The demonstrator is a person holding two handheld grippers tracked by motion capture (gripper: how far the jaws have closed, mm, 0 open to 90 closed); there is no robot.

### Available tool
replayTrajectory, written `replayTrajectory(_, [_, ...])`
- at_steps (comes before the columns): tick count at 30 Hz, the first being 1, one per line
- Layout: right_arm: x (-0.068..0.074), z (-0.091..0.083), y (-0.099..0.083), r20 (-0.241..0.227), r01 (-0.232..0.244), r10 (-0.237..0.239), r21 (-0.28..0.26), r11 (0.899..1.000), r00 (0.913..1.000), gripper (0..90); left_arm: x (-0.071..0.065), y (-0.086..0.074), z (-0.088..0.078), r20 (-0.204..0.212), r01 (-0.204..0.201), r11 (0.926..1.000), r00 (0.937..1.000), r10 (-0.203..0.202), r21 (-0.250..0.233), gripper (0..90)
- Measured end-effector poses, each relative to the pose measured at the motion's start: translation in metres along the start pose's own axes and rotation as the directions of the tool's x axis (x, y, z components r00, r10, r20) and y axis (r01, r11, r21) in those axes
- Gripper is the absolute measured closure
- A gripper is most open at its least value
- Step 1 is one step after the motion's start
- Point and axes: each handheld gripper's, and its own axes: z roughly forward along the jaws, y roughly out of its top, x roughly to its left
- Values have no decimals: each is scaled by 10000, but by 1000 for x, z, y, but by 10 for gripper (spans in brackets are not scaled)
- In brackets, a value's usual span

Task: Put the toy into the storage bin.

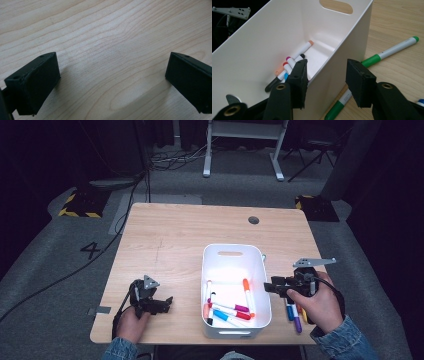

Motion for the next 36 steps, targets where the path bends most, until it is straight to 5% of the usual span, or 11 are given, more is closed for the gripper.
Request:
replayTrajectory(6, [-6, -5, 3, 73, -34, 39, -656, 9978, 10000, 569, 0, 0, 0, 16, 28, 10000, 10000, -28, -25, 0])
replayTrajectory(11, [-21, -8, 0, 675, -209, 243, -514, 9985, 9974, 565, 0, 0, 0, 16, 29, 10000, 10000, -29, -29, 0])
replayTrajectory(26, [-57, 55, -29, 1232, -320, 192, 1027, 9942, 9922, 552, -1, 0, 0, 13, 47, 10000, 10000, -47, -31, 0])
replayTrajectory(36, [-58, 85, -43, 1091, -315, 138, 1617, 9863, 9939, 537, -1, 0, 0, -14, 80, 10000, 10000, -80, -39, 0])
